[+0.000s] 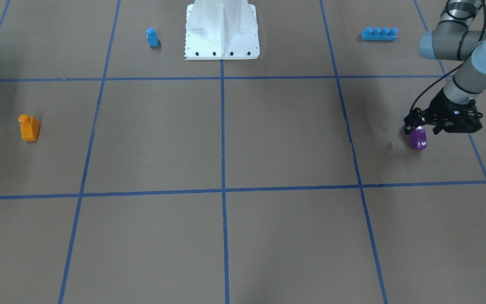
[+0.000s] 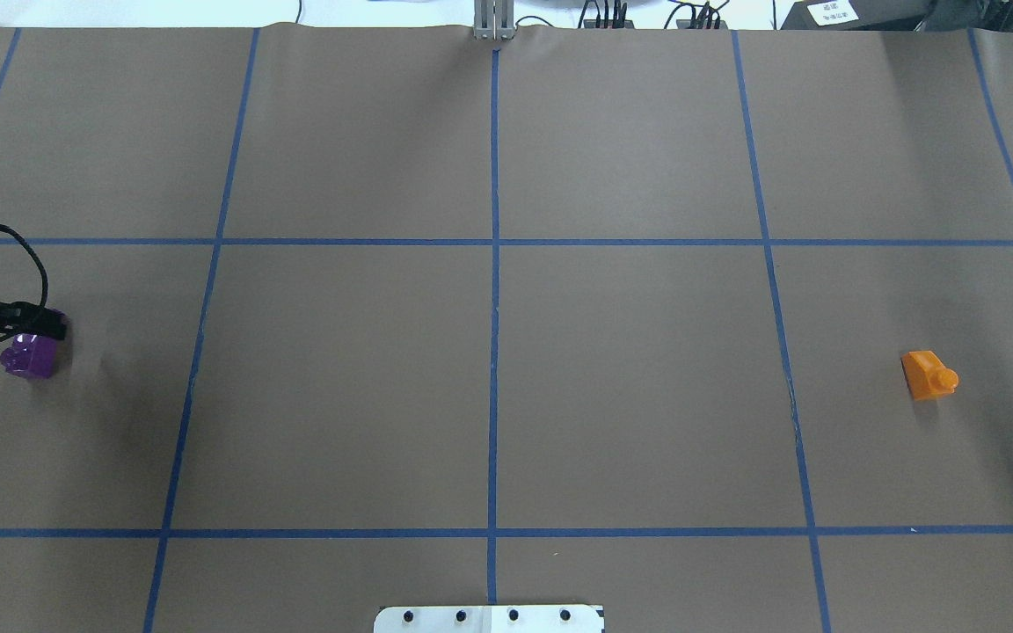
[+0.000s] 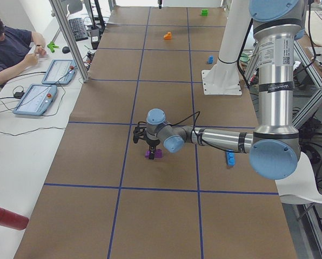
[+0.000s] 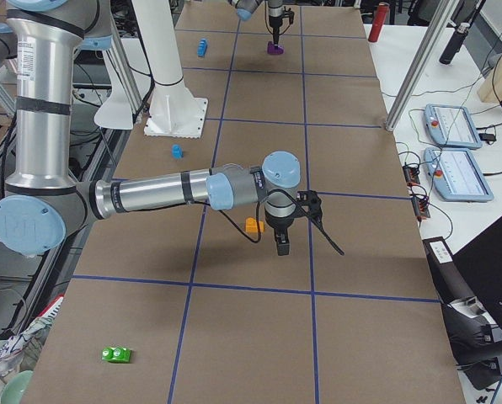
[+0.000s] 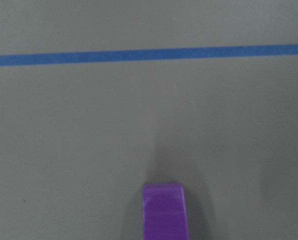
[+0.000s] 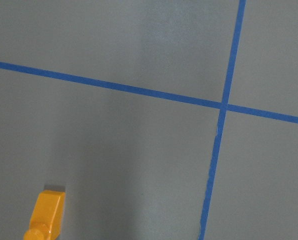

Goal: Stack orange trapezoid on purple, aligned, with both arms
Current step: 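Lower the left gripper onto the purple trapezoid block and grasp it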

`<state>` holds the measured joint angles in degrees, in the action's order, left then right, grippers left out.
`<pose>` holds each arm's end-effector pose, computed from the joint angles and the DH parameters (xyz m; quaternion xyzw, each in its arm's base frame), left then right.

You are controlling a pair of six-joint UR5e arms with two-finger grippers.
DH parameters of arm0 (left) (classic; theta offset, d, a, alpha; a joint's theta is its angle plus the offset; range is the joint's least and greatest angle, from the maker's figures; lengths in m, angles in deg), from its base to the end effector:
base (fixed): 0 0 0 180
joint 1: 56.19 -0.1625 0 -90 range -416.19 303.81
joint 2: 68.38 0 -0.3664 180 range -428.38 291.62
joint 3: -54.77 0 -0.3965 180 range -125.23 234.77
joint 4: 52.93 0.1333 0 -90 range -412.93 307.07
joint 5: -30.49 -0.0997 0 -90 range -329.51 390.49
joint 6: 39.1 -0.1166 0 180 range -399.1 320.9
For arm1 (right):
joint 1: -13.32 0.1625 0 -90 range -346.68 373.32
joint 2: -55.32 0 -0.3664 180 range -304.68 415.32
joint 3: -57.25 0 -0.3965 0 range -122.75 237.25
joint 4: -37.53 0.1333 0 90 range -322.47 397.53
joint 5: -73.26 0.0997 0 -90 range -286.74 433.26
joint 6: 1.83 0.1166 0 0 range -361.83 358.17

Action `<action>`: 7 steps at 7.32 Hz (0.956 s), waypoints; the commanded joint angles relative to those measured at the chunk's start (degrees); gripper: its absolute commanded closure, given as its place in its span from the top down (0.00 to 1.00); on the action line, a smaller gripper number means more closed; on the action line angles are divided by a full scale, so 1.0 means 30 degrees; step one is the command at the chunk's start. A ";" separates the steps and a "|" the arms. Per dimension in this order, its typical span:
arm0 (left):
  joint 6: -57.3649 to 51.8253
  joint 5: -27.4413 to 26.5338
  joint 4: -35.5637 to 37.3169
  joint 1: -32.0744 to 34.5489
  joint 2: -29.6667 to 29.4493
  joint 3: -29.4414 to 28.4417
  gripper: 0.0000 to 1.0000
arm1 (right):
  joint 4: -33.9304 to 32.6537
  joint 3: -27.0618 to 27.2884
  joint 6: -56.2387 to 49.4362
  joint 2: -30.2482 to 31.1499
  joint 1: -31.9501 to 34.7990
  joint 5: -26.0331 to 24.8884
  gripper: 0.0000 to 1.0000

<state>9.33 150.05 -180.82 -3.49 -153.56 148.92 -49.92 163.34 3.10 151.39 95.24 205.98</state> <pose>0.2466 -0.4488 0.5527 0.0617 0.3871 -0.0078 0.9199 -0.0121 -0.4706 0.5198 0.0603 -0.3713 -0.0653 0.9243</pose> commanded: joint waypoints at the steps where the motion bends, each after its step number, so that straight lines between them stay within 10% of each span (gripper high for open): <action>1: 0.0058 -0.0127 -0.0052 -0.0223 0.0093 -0.0007 0.99 | 0.0000 -0.0001 -0.0004 0.0000 -0.0002 -0.0001 1.00; 5: -0.0060 -0.0157 -0.0023 -0.0660 0.0532 0.0080 0.00 | 0.0000 0.0057 -0.0004 0.0000 -0.0002 0.0028 1.00; 7: -0.0060 -0.0128 0.0064 -0.0662 0.0532 0.1390 0.00 | 0.0000 0.0232 0.0025 0.0000 -0.0002 0.0057 1.00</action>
<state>9.13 149.60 -180.83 -5.40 -152.01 150.58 -49.92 163.70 3.15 151.39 95.24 206.07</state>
